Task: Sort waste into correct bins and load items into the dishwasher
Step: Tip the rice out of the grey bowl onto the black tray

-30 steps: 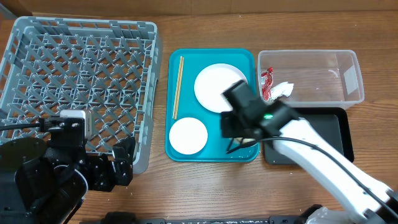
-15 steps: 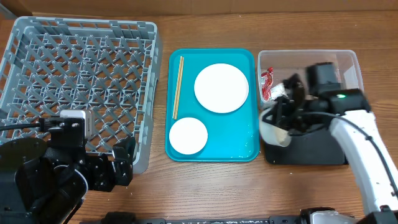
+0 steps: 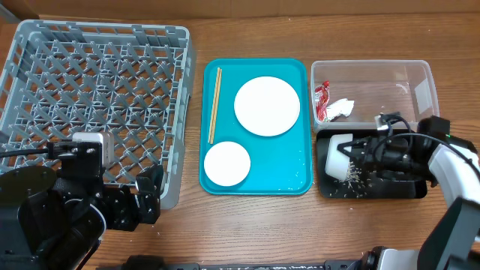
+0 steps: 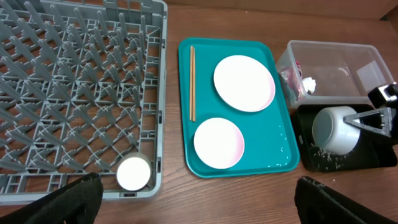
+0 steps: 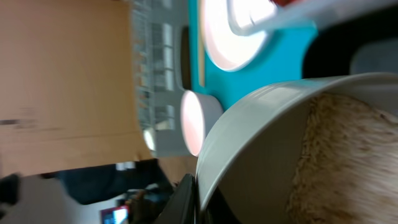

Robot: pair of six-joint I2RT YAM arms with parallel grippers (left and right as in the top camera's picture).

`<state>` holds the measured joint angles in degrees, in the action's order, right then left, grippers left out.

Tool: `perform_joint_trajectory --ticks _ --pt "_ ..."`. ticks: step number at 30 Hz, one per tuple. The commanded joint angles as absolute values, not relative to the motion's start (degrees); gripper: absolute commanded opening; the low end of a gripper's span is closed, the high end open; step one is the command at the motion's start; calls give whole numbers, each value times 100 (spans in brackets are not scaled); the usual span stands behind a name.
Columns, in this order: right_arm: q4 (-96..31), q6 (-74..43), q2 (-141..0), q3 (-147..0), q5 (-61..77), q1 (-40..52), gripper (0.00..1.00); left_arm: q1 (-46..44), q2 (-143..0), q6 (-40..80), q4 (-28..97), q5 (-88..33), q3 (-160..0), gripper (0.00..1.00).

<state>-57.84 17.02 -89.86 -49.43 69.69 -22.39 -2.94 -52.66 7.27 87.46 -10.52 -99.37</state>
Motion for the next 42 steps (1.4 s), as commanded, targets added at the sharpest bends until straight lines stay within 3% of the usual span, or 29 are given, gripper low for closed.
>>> perform_joint_trajectory --ticks 1,10,19,22,25,26,28,36,42 --pt "-5728 2541 -9155 -4921 8333 -2554 4 -325 -5286 639 8720 -1052 -9948 100" --pt "-6134 2700 -9170 -4919 8261 -3422 4 -325 -5286 639 8720 -1052 -9948 100" --pt "-6820 3634 -9168 -4919 8726 -3474 4 -325 -5286 639 8720 -1055 -9948 100" --pt "-6722 2873 -9166 -4919 8711 -3474 4 -325 -5286 639 8720 -1052 -9948 100" --pt "-7024 3872 -9124 -4921 8860 -3448 4 -325 -5286 639 8720 -1052 -9948 100" --pt "-6746 3793 -9144 -4921 8643 -3459 4 -325 -5286 639 8720 -1055 -9948 100" --pt "-6552 2462 -9190 -4921 8471 -3474 4 -325 -5286 639 8720 -1052 -9948 100" --pt "-8112 3350 -8901 -5612 7649 -2943 4 -325 -5286 639 8720 -1052 -9948 100" --pt "-8901 2703 -8560 -7043 6469 -2014 4 -325 -5286 639 8720 -1052 -9948 100"
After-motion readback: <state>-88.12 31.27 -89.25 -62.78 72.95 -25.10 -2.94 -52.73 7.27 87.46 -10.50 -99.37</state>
